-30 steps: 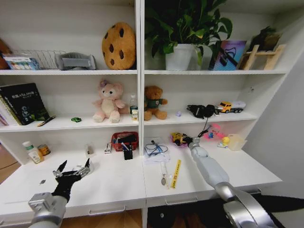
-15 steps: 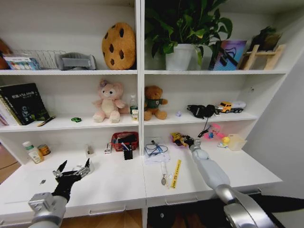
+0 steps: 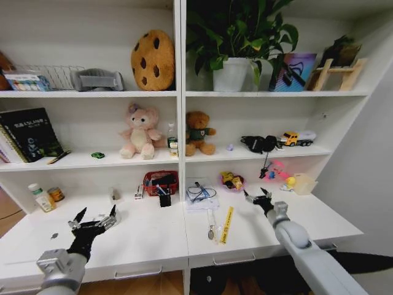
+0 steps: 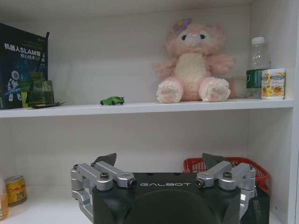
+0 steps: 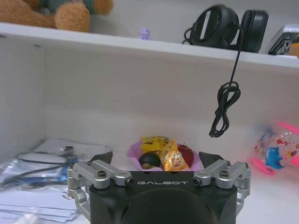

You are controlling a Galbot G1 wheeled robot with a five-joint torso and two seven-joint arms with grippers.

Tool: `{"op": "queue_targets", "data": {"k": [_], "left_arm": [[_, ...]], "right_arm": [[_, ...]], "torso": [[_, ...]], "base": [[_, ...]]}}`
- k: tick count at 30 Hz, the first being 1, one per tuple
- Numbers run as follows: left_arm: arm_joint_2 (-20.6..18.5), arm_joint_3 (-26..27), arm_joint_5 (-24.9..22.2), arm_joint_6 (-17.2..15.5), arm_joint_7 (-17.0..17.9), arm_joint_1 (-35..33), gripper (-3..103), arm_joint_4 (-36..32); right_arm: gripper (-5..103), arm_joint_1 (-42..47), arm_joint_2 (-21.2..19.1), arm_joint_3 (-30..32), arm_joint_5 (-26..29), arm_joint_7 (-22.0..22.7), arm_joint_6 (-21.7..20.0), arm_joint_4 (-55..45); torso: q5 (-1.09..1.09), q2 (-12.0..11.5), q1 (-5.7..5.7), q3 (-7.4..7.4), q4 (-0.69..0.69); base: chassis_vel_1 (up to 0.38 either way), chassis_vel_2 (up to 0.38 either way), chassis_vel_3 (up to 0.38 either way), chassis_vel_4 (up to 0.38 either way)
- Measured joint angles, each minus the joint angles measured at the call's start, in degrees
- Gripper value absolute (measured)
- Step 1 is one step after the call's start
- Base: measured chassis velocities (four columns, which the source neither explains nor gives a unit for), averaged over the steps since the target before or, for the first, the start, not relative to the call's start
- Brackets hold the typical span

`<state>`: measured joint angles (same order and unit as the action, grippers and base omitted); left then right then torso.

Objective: Organize the objects on the table.

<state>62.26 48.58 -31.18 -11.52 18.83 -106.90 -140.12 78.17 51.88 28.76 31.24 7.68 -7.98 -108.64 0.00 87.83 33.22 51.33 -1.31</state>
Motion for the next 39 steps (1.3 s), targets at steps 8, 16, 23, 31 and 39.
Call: {"op": "queue_targets", "data": {"k": [8,16,23,31,39], "left_arm": [[0.00,0.00,0.00,0.00,0.00,0.00,100,0.00],[0.00,0.00,-0.01,0.00,-0.02,0.01,100,0.00],[0.00,0.00,0.00,-0.01,-0.02,0.00,100,0.00],[0.00,0.00,0.00,-0.01,-0.02,0.01,100,0.00],[0.00,0.00,0.00,0.00,-0.02,0.00,100,0.00]], "right_arm": [[100,14.36,3.64,8.02,-3.55,0.77,1.42,-14.88],[100,27.46,10.43,15.62,-6.99,-0.51,5.26,-22.51],[100,31.06,15.77,15.56,-10.10,-1.04,8.42,-24.32],[100,33.93,19.09,14.59,-13.49,-1.67,12.22,-24.20],[100,33.90,18.59,14.20,-13.15,-1.77,11.92,-24.37]], "torso": [[-0.02,0.00,0.00,0.01,0.02],[-0.01,-0.01,0.02,0.01,0.01],[-0.01,-0.02,0.02,0.01,0.01],[-0.01,-0.02,0.02,0.01,0.01],[-0.01,-0.02,0.02,0.01,0.01]], "base": [[0.000,0.000,0.000,0.000],[0.000,0.000,0.000,0.000],[0.000,0.000,0.000,0.000],[0.000,0.000,0.000,0.000],[0.000,0.000,0.000,0.000]]}}
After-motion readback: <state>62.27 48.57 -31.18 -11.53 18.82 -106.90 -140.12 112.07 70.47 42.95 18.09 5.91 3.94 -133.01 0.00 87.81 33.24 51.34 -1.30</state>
